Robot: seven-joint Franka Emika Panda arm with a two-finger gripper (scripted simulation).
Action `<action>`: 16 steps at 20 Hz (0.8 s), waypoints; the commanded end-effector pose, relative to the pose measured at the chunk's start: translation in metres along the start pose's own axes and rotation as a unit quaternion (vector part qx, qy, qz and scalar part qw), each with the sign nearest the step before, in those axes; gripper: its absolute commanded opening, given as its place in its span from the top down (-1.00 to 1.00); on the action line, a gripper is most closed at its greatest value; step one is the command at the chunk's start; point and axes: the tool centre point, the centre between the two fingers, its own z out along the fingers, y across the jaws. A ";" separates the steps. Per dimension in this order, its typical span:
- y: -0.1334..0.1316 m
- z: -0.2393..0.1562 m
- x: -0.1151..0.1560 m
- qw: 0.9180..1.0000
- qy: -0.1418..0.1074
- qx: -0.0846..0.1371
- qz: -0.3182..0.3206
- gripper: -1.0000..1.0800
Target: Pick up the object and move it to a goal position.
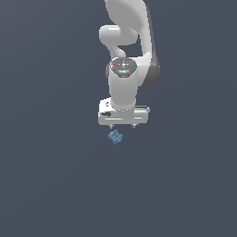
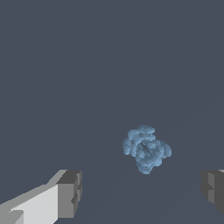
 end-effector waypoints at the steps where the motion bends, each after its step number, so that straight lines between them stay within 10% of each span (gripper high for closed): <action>1: 0.000 0.000 0.000 1.000 0.000 0.000 0.000 -0.92; 16: -0.010 -0.001 0.000 1.000 0.008 -0.001 -0.028 -0.92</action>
